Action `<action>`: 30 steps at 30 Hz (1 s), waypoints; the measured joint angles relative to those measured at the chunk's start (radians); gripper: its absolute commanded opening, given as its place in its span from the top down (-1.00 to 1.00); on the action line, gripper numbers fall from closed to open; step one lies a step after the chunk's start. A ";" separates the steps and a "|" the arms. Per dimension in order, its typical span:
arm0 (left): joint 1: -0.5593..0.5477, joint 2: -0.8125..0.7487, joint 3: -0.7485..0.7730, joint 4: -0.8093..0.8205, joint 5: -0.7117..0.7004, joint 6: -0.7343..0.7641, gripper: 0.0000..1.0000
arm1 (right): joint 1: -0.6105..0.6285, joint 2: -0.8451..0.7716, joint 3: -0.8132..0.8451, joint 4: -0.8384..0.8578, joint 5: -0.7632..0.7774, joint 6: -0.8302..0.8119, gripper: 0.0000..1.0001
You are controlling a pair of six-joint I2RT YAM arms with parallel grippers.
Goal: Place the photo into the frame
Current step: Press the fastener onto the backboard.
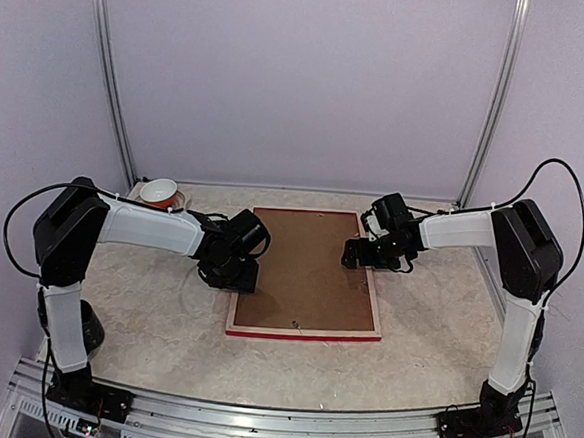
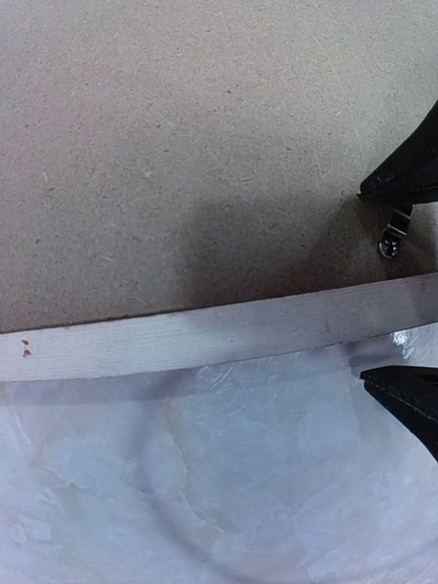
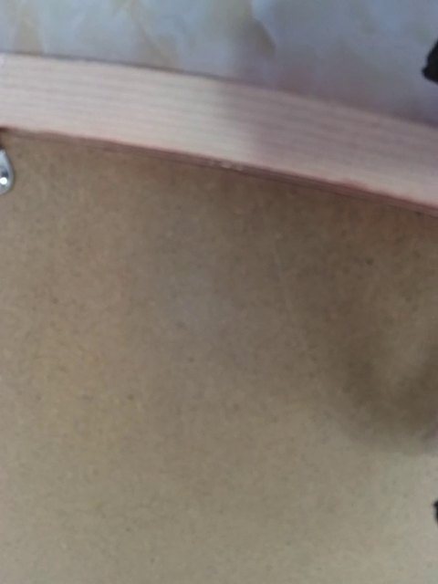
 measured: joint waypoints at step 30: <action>0.000 -0.035 -0.056 0.029 0.000 -0.018 0.11 | 0.000 0.000 -0.002 -0.001 0.001 -0.003 -0.98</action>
